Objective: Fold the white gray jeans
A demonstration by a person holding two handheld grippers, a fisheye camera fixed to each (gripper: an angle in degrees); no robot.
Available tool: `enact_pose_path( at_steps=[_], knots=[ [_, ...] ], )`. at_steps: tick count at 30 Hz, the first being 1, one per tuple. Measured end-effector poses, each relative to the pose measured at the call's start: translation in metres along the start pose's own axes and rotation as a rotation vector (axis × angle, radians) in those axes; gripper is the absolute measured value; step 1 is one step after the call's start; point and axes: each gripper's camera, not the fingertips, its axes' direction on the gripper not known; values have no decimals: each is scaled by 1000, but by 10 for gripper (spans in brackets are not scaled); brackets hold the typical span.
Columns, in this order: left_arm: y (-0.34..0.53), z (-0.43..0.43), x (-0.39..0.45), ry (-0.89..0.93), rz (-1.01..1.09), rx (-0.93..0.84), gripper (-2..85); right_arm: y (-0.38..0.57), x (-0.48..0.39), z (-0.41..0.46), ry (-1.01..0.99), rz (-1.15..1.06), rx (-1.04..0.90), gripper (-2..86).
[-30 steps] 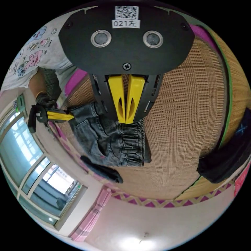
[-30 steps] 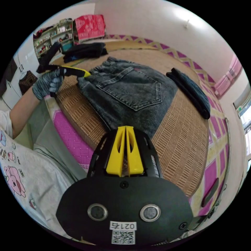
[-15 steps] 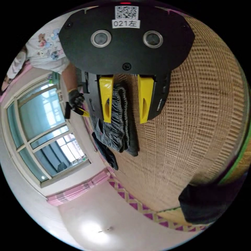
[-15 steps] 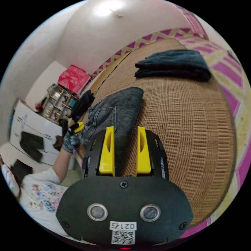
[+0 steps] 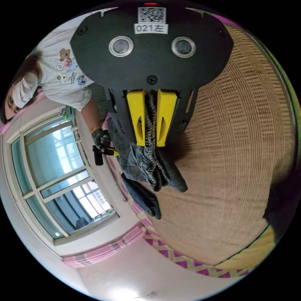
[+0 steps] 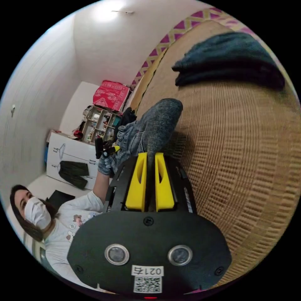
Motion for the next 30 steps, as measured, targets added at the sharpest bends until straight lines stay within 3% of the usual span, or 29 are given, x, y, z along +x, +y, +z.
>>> enact_pose_path(
  at_steps=[8, 11, 14, 16, 18, 24, 30],
  knots=[
    [-189, 51, 77, 29, 124, -9, 56, -114, -23, -122, 177, -110, 188, 46],
    [-254, 89, 83, 21, 92, -13, 61, -168, -7, -149, 255, -70, 223, 55],
    [-279, 116, 64, -73, -4, -24, 55, -203, 29, -148, 457, 79, 224, 76],
    [-268, 115, 55, -121, -25, -9, 54, -204, 46, -131, 712, 150, 201, 88],
    [-235, 96, 61, -144, 31, 45, 47, -193, 46, -113, 777, 116, 203, 90],
    [-90, 16, 130, -279, 294, 110, -4, -103, -16, -20, 735, -163, 101, 85],
    [57, -77, 184, -253, 362, 156, -9, 39, -105, 58, 538, -371, 124, 65]
  ],
)
